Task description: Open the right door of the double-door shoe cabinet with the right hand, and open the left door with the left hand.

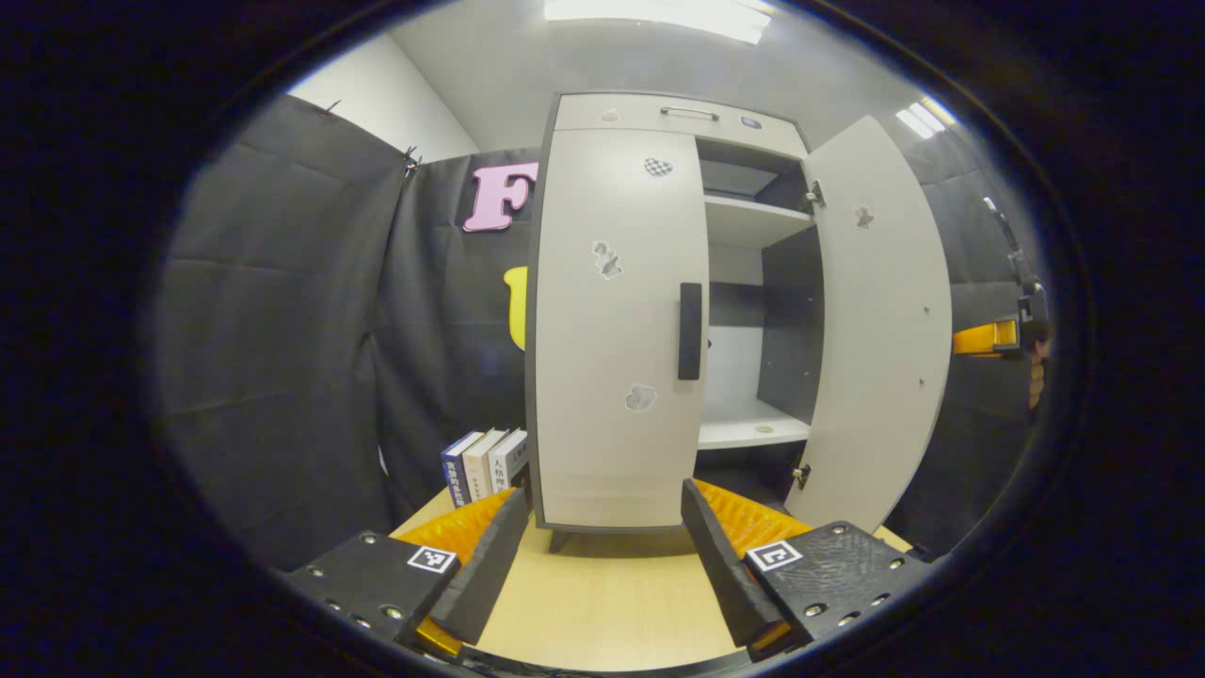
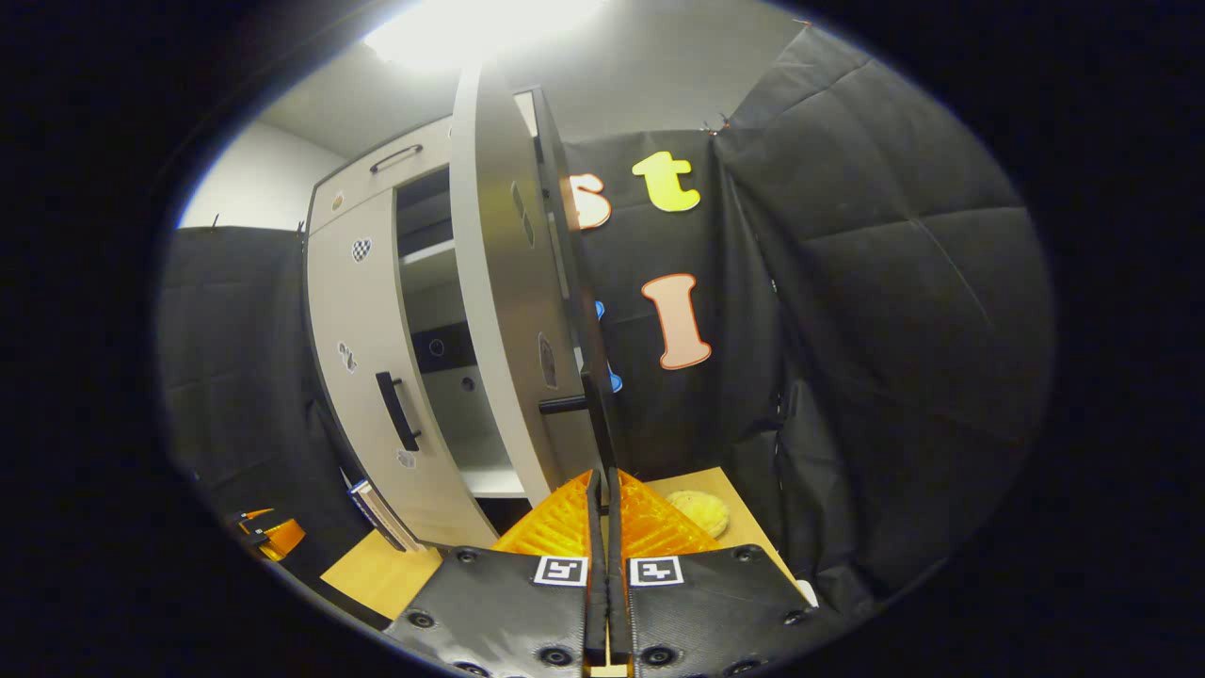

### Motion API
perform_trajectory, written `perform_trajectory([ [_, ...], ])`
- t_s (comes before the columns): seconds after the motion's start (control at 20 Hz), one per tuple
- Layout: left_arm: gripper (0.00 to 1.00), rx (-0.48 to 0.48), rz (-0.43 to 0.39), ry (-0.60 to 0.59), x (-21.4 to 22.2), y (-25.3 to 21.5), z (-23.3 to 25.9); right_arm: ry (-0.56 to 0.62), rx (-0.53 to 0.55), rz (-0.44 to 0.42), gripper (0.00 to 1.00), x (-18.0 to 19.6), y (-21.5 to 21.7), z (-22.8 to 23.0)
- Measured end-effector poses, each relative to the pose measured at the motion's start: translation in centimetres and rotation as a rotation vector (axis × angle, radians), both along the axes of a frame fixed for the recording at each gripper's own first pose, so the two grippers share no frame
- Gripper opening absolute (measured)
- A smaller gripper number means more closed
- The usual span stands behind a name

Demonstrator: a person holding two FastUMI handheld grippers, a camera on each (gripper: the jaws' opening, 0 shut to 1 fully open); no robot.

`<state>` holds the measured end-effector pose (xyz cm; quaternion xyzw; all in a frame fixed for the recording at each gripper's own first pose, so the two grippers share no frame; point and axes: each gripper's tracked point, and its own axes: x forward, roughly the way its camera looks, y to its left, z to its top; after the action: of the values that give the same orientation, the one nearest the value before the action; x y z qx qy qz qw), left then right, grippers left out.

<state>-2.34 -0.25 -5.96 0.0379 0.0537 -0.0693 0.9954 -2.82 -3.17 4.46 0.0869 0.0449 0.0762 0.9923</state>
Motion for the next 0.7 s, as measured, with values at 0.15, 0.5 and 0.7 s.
perform_trajectory([
  [0.15,0.96,-0.025,-0.054,0.003,2.1,-0.1,0.8,0.01,-0.023,-0.107,0.02,-2.4,-3.4,-0.7],
  [0.5,0.95,-0.033,-0.165,-0.084,9.7,-5.2,5.3,0.004,-0.051,-0.308,0.02,-2.9,-10.7,-0.8],
  [0.7,0.96,-0.02,-0.185,-0.124,14.6,-9.0,7.4,-0.021,-0.036,-0.37,0.02,0.2,-13.9,-0.6],
])
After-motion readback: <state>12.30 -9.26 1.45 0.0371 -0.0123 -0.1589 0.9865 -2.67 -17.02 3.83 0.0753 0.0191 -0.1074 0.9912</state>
